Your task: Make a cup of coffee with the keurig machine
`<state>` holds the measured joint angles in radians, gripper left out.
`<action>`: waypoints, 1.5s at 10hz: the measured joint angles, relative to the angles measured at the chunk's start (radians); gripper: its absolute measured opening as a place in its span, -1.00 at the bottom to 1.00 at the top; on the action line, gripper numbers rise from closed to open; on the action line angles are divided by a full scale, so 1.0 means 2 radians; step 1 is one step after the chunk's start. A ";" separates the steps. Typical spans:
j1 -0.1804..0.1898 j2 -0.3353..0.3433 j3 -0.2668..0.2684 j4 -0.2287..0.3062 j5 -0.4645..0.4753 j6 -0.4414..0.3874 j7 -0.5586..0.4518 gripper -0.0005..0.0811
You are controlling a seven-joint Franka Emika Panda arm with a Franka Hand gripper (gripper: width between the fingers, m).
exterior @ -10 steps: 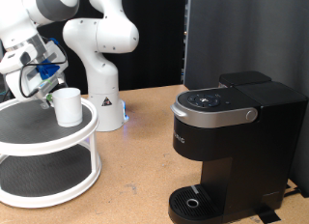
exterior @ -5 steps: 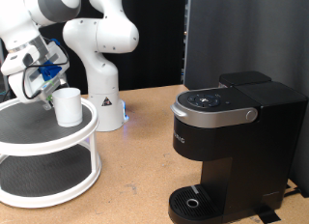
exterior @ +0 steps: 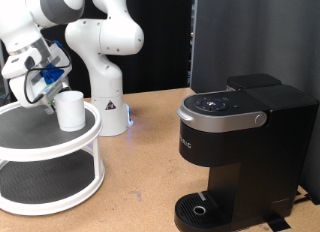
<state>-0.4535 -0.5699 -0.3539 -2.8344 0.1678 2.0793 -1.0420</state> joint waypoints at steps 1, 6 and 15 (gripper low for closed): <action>0.000 0.000 0.000 0.000 0.000 0.000 0.000 0.87; 0.000 0.000 0.001 0.000 0.000 0.000 0.000 -0.24; 0.000 -0.014 0.009 0.037 0.002 -0.079 0.012 -0.82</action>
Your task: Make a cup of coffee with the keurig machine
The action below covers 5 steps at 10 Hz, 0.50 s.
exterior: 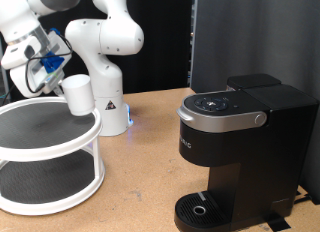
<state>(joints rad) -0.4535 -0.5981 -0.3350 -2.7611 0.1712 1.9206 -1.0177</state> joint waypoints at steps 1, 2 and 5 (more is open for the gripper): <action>0.000 -0.009 0.003 0.008 -0.001 -0.016 0.004 -0.82; -0.001 -0.019 0.008 0.017 -0.003 -0.027 0.012 -0.82; -0.001 -0.047 0.028 0.048 -0.009 -0.059 0.040 -0.82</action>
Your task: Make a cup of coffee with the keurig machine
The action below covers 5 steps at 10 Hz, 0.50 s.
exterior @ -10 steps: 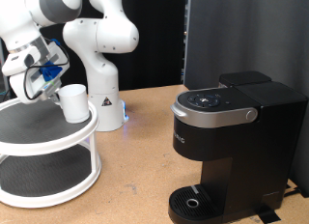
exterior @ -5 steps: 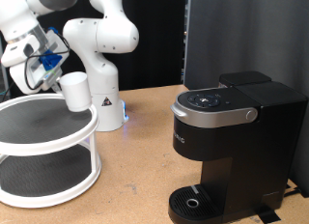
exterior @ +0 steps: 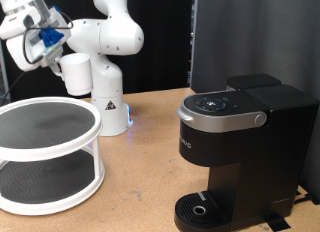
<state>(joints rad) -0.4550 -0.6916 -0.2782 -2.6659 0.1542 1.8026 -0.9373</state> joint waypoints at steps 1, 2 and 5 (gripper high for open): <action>0.000 -0.005 0.009 0.011 -0.007 -0.010 0.009 -0.82; 0.000 -0.007 0.016 0.018 -0.015 -0.019 0.016 -0.82; 0.001 -0.006 0.020 0.019 -0.008 -0.030 0.026 -0.82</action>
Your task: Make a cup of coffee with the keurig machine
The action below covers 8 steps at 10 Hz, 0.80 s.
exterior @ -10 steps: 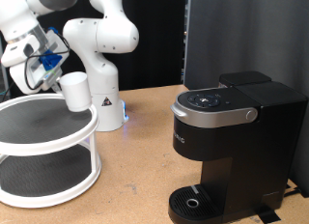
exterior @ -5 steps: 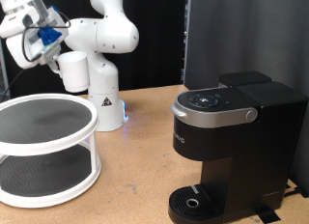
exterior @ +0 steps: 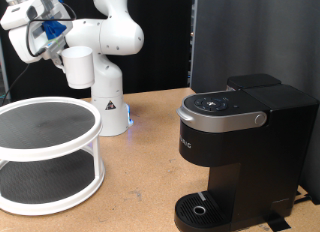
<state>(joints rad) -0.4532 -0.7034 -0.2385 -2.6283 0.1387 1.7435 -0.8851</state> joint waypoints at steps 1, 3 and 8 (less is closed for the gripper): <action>0.003 0.000 0.008 0.000 0.019 0.010 0.016 -0.82; 0.016 -0.002 0.027 -0.002 0.085 0.063 0.046 -0.82; 0.048 0.008 0.080 0.000 0.136 0.113 0.092 -0.82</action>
<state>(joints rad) -0.3569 -0.6864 -0.0784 -2.6293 0.4103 1.9703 -0.7010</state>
